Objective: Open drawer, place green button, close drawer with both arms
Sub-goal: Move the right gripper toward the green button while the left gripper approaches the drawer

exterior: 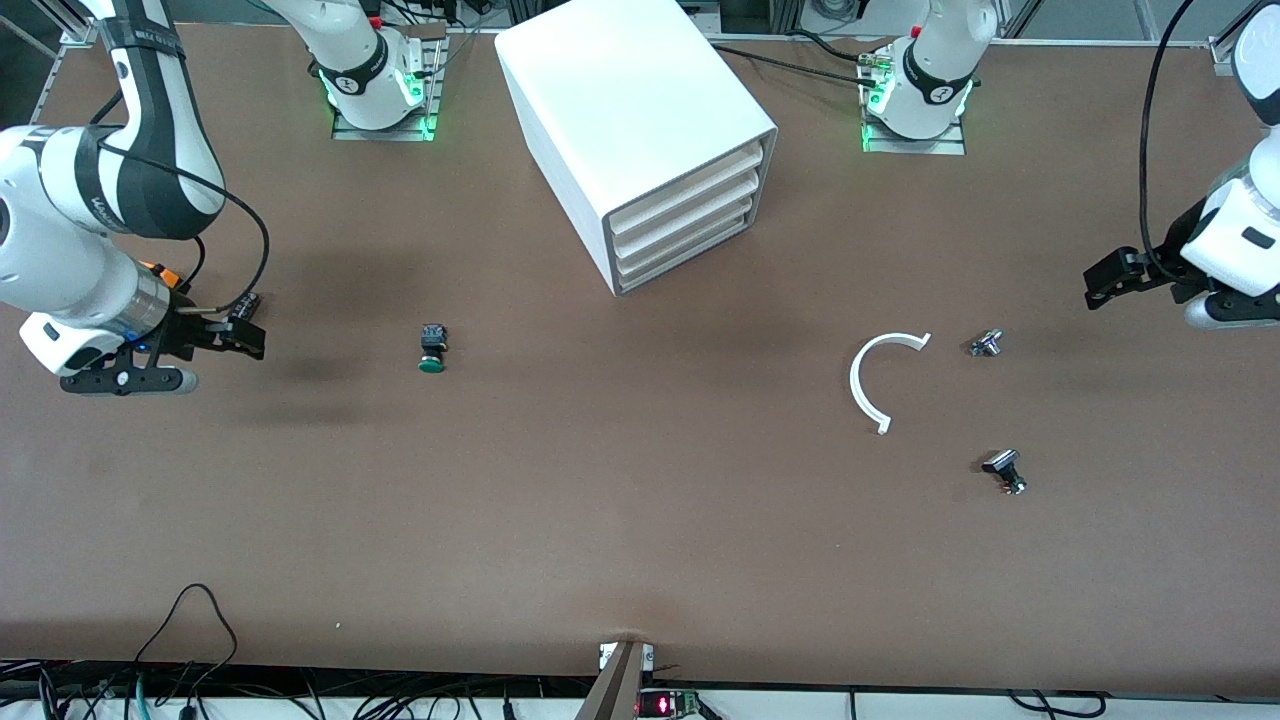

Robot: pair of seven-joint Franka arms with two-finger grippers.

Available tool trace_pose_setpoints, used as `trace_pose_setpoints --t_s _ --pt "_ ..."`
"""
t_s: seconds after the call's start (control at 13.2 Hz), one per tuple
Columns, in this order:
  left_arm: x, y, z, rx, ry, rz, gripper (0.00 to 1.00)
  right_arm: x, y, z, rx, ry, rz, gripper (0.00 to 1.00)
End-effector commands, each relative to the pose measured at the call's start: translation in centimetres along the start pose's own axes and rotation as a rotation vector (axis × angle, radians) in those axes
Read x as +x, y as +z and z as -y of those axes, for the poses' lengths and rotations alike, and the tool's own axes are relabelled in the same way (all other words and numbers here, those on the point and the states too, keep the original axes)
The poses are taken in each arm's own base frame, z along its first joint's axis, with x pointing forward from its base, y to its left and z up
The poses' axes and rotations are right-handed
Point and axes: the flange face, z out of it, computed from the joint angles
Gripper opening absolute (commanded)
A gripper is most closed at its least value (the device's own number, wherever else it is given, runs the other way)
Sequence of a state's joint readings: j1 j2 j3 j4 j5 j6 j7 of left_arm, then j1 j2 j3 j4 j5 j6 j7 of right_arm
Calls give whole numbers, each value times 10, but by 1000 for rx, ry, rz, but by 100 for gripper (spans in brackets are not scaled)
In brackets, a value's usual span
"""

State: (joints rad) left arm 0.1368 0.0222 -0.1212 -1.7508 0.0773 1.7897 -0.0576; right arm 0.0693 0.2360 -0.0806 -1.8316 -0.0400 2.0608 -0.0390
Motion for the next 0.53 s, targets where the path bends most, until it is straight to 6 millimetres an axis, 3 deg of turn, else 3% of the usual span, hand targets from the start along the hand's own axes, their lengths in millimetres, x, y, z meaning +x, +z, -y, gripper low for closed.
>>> trace_pose_setpoints --t_s 0.0,0.08,0.15,0.3,0.45 --pt "11 10 -6 -16 17 19 100 15 1 4 14 5 3 100" --pt "15 26 -18 -40 33 47 100 16 3 9 13 -2 9 100" --pt "15 32 -43 -50 71 59 100 16 3 19 14 -18 8 100" --pt "16 63 -84 -83 130 120 100 17 8 21 12 -21 16 100" --pt "20 92 -99 -193 121 185 100 17 14 20 15 -29 26 100"
